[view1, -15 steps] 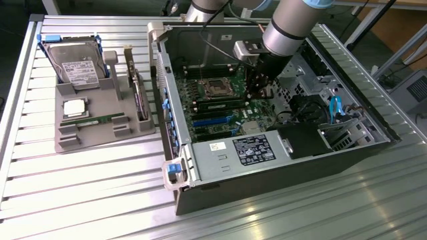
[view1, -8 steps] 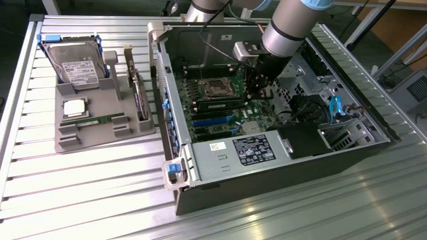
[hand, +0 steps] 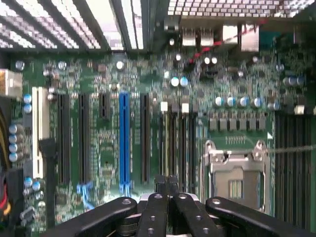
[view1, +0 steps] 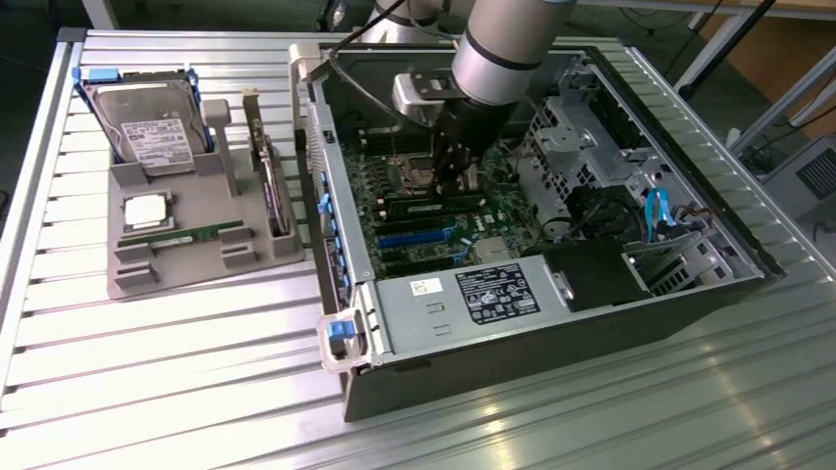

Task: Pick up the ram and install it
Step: 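Press down the ram until it locks into place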

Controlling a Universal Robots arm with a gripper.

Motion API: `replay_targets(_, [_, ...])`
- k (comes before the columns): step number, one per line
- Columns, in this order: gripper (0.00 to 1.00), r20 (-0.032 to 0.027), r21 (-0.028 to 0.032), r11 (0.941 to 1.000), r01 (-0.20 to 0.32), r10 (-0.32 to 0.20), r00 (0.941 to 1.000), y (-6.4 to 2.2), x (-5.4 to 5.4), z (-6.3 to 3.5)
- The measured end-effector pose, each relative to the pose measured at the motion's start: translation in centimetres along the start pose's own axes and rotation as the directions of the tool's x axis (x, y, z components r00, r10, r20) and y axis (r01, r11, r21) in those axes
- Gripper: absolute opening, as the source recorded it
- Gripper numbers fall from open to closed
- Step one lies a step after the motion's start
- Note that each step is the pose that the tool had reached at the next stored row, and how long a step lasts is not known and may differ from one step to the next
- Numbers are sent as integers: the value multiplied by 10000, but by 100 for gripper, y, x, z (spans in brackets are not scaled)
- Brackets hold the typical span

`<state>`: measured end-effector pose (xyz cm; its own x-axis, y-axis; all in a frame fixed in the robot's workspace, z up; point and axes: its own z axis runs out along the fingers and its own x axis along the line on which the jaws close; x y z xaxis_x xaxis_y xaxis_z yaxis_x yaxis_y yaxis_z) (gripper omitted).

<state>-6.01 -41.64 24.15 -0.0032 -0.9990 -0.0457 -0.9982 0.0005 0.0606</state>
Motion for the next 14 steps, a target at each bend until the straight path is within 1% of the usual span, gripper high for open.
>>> replay_targets(2, [10, 0, 15, 10000, 0, 0, 10000, 117, 1, 17])
replay_targets(3, [10, 0, 26, 10000, 0, 0, 10000, 208, 2, 33])
replay_targets(4, [10, 1, 29, 10000, 1, -1, 10000, 263, 2, 48])
replay_targets(5, [10, -1, 28, 10000, 0, 0, 10000, 275, 3, 63])
replay_targets(7, [10, 0, 26, 10000, 1, -1, 10000, 273, 6, 119])
replay_targets(10, [10, 1, 26, 10000, 1, -1, 10000, 272, 7, 136])
replay_targets(13, [10, 20, 26, 10000, 1, -1, 10000, 271, 8, 155])
replay_targets(14, [10, 52, 39, 10000, 4, -5, 10000, 271, 4, 129])
